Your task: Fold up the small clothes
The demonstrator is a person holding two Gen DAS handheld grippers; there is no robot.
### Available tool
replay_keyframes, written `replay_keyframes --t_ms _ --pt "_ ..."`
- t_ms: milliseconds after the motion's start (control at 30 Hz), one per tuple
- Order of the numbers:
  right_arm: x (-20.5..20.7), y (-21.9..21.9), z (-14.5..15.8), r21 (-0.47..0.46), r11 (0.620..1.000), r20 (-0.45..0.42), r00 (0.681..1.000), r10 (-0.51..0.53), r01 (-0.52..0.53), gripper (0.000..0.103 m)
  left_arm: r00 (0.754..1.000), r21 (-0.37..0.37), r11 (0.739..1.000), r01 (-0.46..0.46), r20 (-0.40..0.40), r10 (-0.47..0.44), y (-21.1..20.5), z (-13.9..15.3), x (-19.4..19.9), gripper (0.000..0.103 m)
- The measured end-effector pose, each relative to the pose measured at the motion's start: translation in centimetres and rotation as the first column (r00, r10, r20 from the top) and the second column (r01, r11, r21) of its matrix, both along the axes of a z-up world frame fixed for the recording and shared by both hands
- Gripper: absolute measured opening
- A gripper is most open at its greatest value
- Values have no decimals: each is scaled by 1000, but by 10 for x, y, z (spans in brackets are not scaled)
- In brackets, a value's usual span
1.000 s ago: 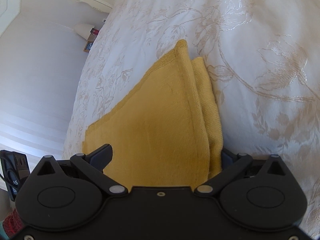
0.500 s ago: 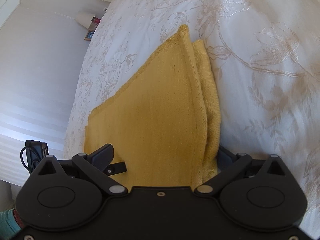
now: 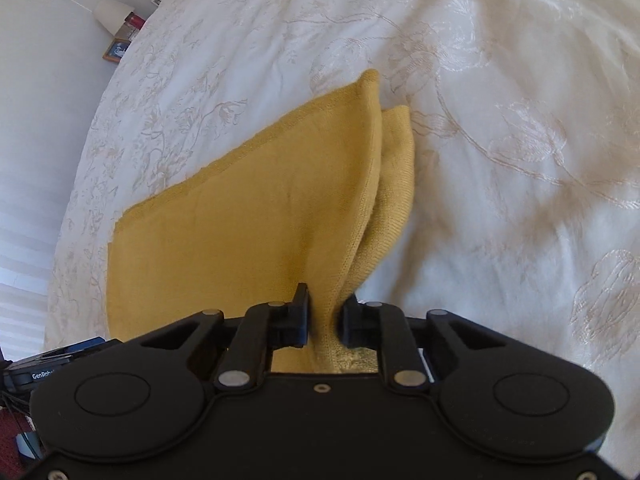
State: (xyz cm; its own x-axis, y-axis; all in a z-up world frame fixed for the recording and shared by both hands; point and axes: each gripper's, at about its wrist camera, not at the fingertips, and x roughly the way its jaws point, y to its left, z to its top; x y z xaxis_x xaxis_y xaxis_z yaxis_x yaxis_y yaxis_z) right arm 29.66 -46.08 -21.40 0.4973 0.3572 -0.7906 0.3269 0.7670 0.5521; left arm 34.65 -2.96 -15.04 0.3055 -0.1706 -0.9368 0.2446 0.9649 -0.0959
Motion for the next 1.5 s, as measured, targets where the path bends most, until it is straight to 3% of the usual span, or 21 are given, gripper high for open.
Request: replay_keyframes --t_ms 333,633,800,900,1000,1033,1067,1167,1233,1367,1500 --pt "46 95 60 -52 990 47 990 130 -128 23 996 -44 995 -85 12 86 80 11 11 92" --pt "81 206 50 -28 966 41 965 258 -257 22 996 -40 995 -86 24 87 131 15 15 92" --pt "90 252 37 -82 942 -7 946 325 -325 22 995 -43 995 -95 16 95 150 12 18 92" --pt "92 267 30 -152 927 -38 939 342 -344 25 996 -45 995 -94 8 94 158 10 20 92" --pt "95 278 26 -167 918 -52 933 357 -361 35 996 -50 995 -87 4 87 160 9 23 92" --pt "94 280 27 -157 916 -42 929 368 -370 43 996 -53 995 -84 6 85 160 10 25 92" --pt "92 281 29 -138 914 -21 924 381 -380 51 997 -56 995 -82 9 82 159 11 27 92" --pt "78 285 47 -66 897 85 894 441 -436 56 997 -69 995 -73 18 74 156 15 33 92" --pt "68 283 59 -65 890 137 880 455 -451 58 998 -71 996 -62 25 63 151 17 39 92" --pt "46 257 67 -57 936 174 919 353 -348 61 998 -84 996 -21 51 25 137 27 52 92" --pt "33 223 56 -90 978 145 969 202 -190 62 996 -105 994 42 89 -33 113 40 64 92"
